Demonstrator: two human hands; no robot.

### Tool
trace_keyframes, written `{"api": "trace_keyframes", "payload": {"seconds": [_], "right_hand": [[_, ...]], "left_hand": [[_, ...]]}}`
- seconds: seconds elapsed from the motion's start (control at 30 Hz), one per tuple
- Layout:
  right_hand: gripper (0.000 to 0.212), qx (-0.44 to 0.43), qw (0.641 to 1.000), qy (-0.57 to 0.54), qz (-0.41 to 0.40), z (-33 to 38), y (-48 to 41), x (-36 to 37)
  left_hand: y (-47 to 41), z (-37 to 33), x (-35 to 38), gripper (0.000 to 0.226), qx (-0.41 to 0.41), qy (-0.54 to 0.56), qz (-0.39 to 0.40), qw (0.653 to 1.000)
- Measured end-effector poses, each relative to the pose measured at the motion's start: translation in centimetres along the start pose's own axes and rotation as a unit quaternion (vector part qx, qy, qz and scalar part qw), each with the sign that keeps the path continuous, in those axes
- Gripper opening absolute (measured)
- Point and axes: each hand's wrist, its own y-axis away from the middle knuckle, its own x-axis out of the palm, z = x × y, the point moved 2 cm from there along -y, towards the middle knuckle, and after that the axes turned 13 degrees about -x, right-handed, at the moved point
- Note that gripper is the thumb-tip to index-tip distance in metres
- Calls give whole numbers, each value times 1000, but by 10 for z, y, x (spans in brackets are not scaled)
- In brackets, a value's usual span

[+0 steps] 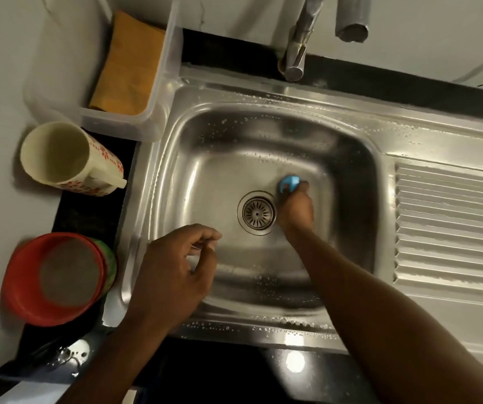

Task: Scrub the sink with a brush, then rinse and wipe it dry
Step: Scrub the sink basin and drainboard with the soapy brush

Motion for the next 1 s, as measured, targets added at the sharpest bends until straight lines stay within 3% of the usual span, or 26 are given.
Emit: {"api": "trace_keyframes", "payload": {"seconds": [0.07, 0.17, 0.27, 0.37, 0.5, 0.67, 0.8, 0.9, 1.0], "right_hand": [[37, -66, 995, 39, 65, 31, 0, 22], [40, -97, 988, 50, 106, 41, -1, 24], [32, -72, 988, 107, 80, 0, 4, -8], [34, -22, 997, 76, 10, -37, 6, -43], [39, 14, 999, 16, -49, -15, -24, -39], [36, -70, 994, 48, 71, 44, -38, 29], [48, -117, 978, 87, 148, 30, -7, 31], [39, -87, 985, 112, 103, -12, -5, -12], [36, -19, 998, 59, 19, -25, -19, -47]], "left_hand": [[-2, 1, -2, 22, 2, -9, 2, 1000], [-5, 3, -5, 22, 5, -13, 4, 1000], [-6, 3, -6, 22, 7, -17, 17, 1000], [-8, 2, -4, 22, 13, -18, 31, 999], [-10, 4, -6, 17, 20, -15, 25, 999], [-13, 9, -7, 23, 10, -24, 38, 999], [-14, 6, -7, 19, 15, -16, 36, 999], [-14, 3, -3, 17, 28, -14, 36, 999], [-12, 3, 0, 18, 38, -16, 43, 998]]}}
